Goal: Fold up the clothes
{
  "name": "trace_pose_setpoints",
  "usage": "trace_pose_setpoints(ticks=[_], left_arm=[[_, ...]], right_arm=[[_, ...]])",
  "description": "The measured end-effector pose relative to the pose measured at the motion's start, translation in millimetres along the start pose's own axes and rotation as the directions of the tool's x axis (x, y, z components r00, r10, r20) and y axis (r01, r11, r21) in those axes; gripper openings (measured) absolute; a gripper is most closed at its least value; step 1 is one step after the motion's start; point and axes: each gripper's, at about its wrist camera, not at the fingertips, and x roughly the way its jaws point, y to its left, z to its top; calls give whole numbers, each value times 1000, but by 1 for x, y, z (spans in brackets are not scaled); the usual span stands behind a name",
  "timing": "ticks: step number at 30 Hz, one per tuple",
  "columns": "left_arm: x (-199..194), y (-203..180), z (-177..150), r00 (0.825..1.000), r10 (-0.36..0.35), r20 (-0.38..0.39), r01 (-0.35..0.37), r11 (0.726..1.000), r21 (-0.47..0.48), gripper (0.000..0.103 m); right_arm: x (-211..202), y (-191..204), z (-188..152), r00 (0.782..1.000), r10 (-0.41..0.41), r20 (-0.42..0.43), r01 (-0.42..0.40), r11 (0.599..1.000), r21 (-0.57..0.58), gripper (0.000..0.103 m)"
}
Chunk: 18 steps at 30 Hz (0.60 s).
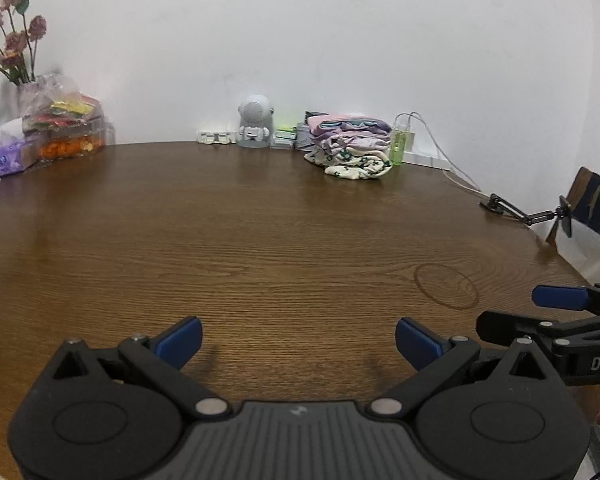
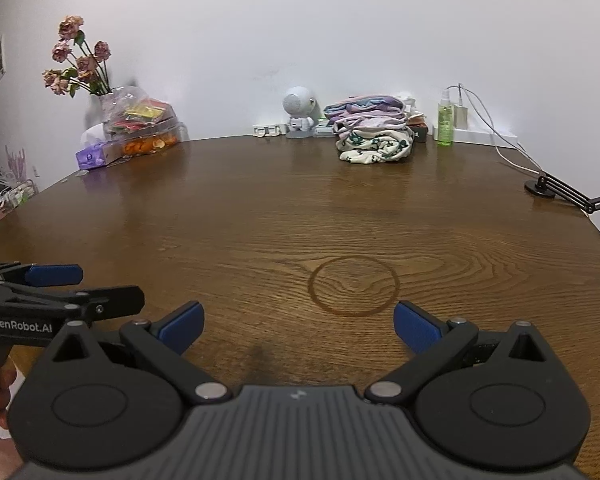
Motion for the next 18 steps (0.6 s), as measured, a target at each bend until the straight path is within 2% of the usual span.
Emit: trace_pose_setpoints(ticks=[8, 18], left_arm=[[-7, -10, -5, 999, 43, 22, -44, 998, 49, 103], [-5, -9, -5, 999, 35, 17, -36, 999, 37, 103]], right_arm=[[4, -1, -2, 999, 22, -24, -22, 1000, 5, 103], [6, 1, -3, 999, 20, -29, -20, 1000, 1, 103]])
